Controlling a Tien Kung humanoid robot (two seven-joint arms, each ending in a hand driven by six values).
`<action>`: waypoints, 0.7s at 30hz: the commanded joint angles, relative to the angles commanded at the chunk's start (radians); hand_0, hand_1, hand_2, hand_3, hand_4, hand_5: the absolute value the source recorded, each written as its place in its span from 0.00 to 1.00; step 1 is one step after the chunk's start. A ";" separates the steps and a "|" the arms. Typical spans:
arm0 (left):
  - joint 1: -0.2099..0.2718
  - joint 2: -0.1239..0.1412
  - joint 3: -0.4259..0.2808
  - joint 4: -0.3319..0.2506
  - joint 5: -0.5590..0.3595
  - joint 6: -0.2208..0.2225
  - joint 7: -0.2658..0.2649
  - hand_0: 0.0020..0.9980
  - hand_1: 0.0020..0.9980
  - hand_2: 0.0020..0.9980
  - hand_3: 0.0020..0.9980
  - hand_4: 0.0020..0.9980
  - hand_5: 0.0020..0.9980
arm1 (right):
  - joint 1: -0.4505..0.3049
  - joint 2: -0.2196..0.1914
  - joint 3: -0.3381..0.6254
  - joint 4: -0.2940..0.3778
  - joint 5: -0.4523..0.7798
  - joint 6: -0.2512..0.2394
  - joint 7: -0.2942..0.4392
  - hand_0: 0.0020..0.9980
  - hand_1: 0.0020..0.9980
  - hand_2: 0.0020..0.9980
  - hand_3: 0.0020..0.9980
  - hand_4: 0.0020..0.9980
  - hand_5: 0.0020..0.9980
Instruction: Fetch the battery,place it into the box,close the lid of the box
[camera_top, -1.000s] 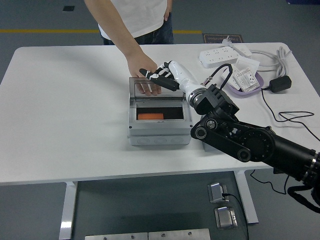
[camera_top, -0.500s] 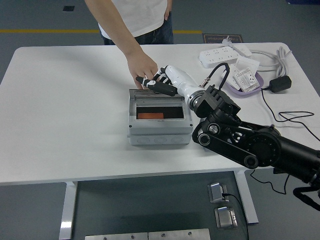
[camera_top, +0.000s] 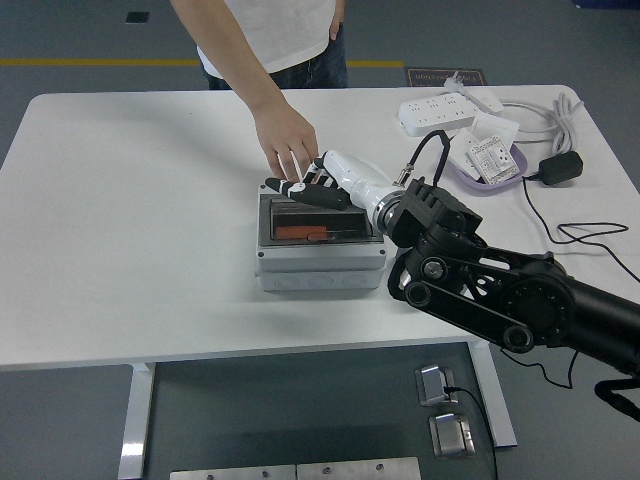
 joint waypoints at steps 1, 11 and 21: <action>0.000 0.000 -0.002 0.000 0.002 0.000 0.000 0.63 0.71 0.63 0.60 0.59 0.46 | 0.000 -0.001 0.004 0.006 0.001 0.007 0.000 0.50 0.47 0.50 0.49 0.96 1.00; 0.003 0.001 -0.016 0.000 0.013 0.000 0.003 0.63 0.71 0.63 0.60 0.59 0.46 | -0.030 -0.013 0.066 -0.009 -0.053 0.026 0.000 0.47 0.45 0.48 0.49 0.95 1.00; 0.012 -0.001 -0.021 0.000 0.015 0.003 0.004 0.64 0.71 0.63 0.60 0.59 0.46 | -0.211 -0.067 0.301 0.020 -0.131 -0.027 0.035 0.47 0.45 0.49 0.48 0.94 1.00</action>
